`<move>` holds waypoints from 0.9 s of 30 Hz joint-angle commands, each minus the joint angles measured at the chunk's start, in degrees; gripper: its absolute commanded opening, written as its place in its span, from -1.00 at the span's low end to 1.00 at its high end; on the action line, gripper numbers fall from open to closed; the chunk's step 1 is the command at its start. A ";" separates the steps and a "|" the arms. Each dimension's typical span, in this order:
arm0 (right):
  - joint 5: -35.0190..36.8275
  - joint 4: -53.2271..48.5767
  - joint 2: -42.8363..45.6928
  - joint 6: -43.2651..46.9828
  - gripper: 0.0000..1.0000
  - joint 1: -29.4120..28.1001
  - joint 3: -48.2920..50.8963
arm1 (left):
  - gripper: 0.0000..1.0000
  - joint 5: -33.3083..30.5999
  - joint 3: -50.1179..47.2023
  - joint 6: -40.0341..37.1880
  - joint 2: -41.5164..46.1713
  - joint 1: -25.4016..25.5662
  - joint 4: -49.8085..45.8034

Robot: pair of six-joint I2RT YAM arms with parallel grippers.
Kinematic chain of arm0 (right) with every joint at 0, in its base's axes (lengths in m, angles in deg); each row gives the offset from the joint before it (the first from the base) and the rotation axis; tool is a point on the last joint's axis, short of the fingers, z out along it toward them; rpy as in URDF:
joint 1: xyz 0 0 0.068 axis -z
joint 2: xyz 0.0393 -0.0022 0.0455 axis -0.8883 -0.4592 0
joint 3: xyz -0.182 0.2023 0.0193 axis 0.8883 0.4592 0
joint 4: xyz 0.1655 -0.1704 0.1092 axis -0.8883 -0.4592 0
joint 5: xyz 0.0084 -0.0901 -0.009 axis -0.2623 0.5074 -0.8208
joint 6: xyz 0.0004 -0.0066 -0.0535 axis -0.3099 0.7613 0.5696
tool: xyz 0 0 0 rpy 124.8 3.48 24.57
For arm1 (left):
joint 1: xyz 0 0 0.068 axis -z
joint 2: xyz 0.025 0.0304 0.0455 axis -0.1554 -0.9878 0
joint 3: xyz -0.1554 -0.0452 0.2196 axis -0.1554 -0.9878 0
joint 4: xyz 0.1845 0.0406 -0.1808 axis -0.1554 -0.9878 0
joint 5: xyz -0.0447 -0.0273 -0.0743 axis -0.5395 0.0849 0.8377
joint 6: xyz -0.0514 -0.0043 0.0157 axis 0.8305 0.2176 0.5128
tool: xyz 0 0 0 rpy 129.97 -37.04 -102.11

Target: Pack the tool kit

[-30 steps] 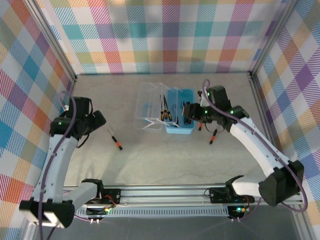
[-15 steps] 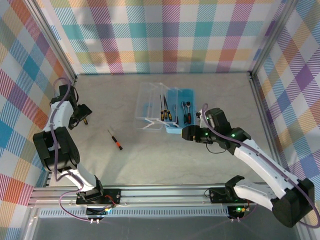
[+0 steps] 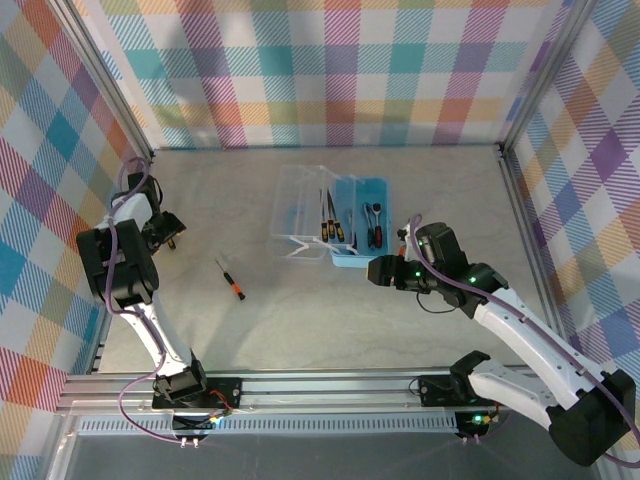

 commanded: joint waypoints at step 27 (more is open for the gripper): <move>-0.04 -1.22 3.35 0.20 0.24 0.18 0.91 | 0.04 -7.85 5.25 3.89 -9.38 3.37 -2.69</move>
